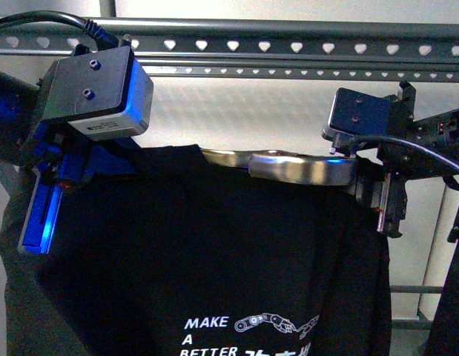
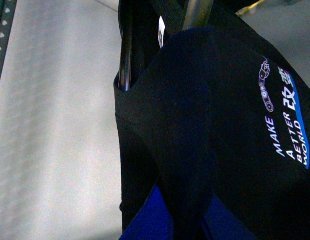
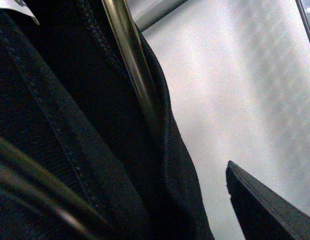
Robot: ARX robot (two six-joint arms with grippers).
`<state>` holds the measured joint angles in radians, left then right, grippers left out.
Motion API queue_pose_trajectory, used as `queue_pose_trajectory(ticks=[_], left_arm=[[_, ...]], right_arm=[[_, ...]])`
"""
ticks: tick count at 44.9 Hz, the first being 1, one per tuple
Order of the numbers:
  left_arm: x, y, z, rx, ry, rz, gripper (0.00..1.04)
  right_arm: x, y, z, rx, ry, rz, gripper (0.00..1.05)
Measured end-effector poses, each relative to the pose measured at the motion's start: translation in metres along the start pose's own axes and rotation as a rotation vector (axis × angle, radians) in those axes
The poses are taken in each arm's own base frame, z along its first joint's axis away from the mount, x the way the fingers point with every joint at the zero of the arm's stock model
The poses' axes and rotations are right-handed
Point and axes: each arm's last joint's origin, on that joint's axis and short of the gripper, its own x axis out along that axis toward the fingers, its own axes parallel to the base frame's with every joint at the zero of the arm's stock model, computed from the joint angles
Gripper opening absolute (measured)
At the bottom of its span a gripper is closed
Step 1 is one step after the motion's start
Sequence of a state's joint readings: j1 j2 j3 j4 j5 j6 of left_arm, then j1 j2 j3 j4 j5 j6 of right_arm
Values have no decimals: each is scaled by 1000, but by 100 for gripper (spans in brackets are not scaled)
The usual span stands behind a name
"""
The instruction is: Hang clothes on hanger
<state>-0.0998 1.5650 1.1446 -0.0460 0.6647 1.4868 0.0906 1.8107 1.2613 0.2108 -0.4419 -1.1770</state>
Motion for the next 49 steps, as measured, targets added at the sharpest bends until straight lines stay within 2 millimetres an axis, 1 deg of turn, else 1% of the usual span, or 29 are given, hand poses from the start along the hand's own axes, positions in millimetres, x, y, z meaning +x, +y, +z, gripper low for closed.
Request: queue_pose_trajectory(ticks=[3,8,9,12,13,14,15,17,20,21,24,26,33,34,35,36,37,39,40,41,42,43,44,45,48,49], left_arm=[[0,0,0,0,0,0,4],[0,0,0,0,0,0,4],[0,0,0,0,0,0,4],[0,0,0,-4,-5,0,4],[0,0,0,-5,-8,0,6],[0,1,0,0,-10,3,12],[0,2,1,2,-11,5,16],[0,4,1,7,-13,11,23],[-1,5,2,10,-15,14,33],[-1,5,2,10,-16,14,39],[-1,5,2,10,-17,14,49],[-1,5,2,10,-17,14,58],[-1,5,2,11,-16,16,89],[0,4,2,-23,6,27,92],[0,5,1,-78,67,87,96],[0,5,1,-108,92,116,98],[-1,6,-1,-180,138,179,100],[-3,10,-3,-334,194,309,99],[-6,15,-6,-520,226,430,98],[-9,19,-9,-601,245,502,98],[-16,23,-12,-790,245,612,98],[-20,26,-14,-868,243,666,98],[-27,29,-17,-1036,233,773,98],[-33,32,-21,-1157,218,862,98],[-45,36,-24,-1353,139,978,98],[-47,37,-25,-1389,120,1001,98]], right_arm=[[0,0,0,3,-3,-3,52],[-2,3,-2,29,-23,-7,32],[-2,3,-2,32,-23,-6,31],[-7,8,-7,48,-27,5,19],[-9,8,-9,48,-28,7,16],[-11,12,-12,49,-33,20,12],[-13,15,-13,55,-38,29,10],[-17,19,-18,66,-32,41,8],[-23,26,-26,91,-16,64,7],[-27,29,-31,105,-1,79,6],[-36,35,-40,132,36,111,4],[-42,39,-46,163,62,138,4],[-64,43,-60,242,144,163,4],[-66,43,-61,251,152,163,4],[-69,43,-61,270,166,166,4],[-70,43,-61,278,171,167,4],[-73,44,-61,295,182,169,4],[-79,45,-60,331,195,176,4],[-84,47,-58,362,201,180,4],[-88,48,-57,386,206,180,4],[-93,48,-53,415,211,177,4],[-97,49,-51,433,212,172,4],[-102,49,-47,462,213,165,4],[-108,50,-43,490,212,163,4],[-122,49,-34,586,228,154,4],[-125,49,-31,619,237,148,4]])
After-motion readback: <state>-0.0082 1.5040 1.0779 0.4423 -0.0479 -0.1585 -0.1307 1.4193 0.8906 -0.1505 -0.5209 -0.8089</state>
